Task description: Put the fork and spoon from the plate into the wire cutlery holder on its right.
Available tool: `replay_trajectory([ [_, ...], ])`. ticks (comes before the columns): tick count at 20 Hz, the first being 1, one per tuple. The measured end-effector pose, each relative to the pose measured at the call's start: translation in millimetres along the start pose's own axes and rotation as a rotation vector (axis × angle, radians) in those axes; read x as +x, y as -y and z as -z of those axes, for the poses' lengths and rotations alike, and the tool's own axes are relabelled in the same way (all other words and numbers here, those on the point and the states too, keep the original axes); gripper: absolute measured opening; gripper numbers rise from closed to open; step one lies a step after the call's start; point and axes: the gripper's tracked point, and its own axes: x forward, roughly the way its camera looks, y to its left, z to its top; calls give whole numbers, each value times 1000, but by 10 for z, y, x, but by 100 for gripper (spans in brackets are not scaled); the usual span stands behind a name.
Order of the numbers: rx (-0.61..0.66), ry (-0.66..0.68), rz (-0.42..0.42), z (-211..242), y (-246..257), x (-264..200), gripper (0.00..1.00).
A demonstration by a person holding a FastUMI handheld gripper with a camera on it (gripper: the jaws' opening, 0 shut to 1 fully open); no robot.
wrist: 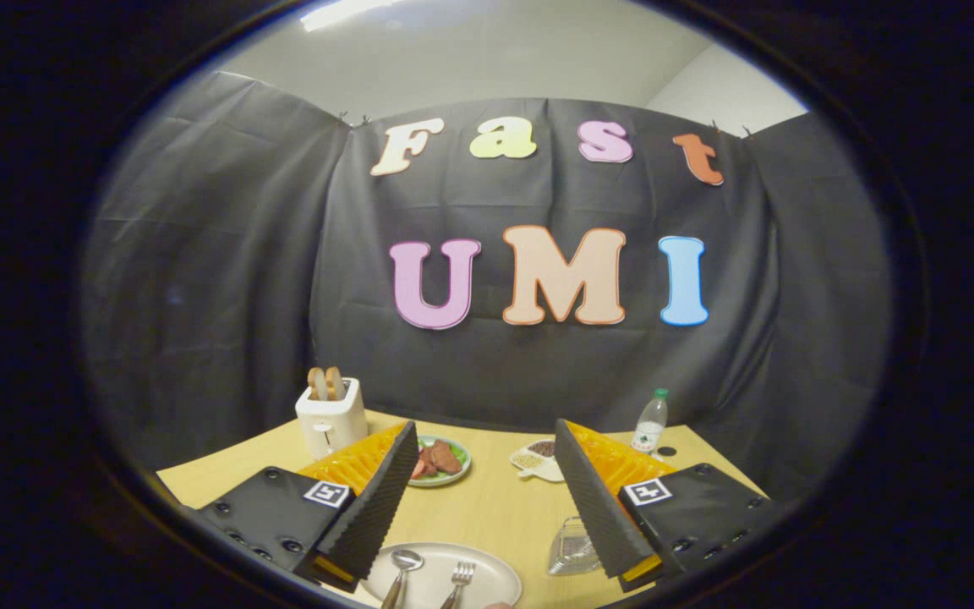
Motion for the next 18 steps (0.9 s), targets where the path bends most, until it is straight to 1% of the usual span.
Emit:
replay_trajectory([
  [6, 28, -147, -35, 559, -93, 61, 100],
  [8, 38, -196, -36, 742, -83, 66, 100],
  [13, -3, -290, -41, 1175, -94, 65, 100],
  [18, -26, -418, -47, 1684, -114, 24, 100],
])
